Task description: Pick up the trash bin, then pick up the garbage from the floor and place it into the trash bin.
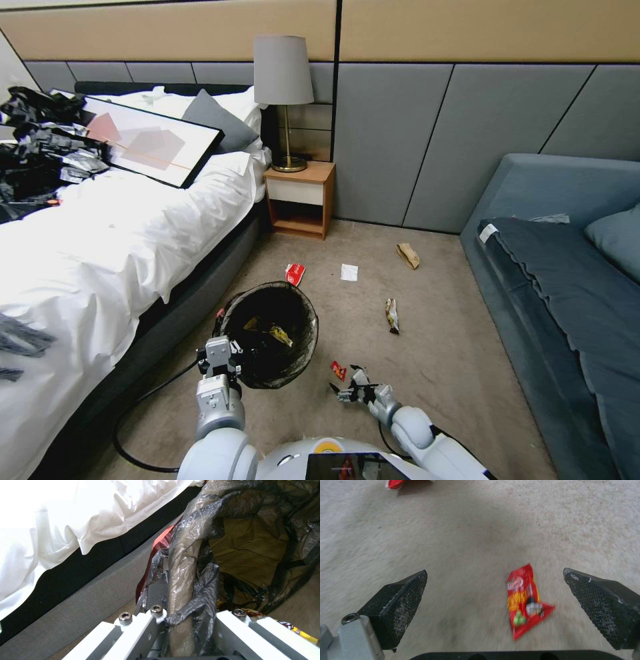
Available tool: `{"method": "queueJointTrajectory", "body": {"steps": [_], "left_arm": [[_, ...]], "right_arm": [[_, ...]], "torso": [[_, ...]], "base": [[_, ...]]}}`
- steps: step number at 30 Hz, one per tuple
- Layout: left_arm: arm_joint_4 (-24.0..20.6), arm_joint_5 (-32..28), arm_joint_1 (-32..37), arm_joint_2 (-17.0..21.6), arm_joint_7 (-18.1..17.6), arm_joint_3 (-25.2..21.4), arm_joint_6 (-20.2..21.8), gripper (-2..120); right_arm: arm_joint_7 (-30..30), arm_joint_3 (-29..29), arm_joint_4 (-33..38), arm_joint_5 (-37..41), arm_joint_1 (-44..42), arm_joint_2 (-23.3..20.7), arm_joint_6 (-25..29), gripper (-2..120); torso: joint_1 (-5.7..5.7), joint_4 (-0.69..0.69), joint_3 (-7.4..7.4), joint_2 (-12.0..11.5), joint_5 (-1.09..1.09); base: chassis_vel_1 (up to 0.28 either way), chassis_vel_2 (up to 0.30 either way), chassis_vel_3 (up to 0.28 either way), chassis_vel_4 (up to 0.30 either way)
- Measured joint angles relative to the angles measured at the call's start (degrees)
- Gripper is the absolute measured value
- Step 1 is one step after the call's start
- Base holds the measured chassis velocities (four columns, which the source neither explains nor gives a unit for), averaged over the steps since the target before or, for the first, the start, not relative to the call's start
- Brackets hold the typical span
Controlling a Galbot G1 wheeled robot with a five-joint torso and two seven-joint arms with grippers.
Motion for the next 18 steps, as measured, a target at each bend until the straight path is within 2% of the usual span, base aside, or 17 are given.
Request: {"method": "queueJointTrajectory", "body": {"steps": [11,18], "left_arm": [[0.34,-0.01,-0.18,0.00,-0.02,-0.20,-0.03,1],[0.34,-0.05,-0.21,-0.01,-0.07,-0.21,-0.03,1]], "right_arm": [[-0.10,-0.06,-7.35,-1.17,3.48,2.54,1.11,100],[-0.04,0.41,-8.55,-1.55,2.74,2.91,1.57,98]], "torso": [[0.00,0.00,0.00,0.00,0.01],[0.00,-0.01,0.00,0.00,0.00]], "base": [[0.000,0.000,0.000,0.000],[0.000,0.000,0.000,0.000]]}}
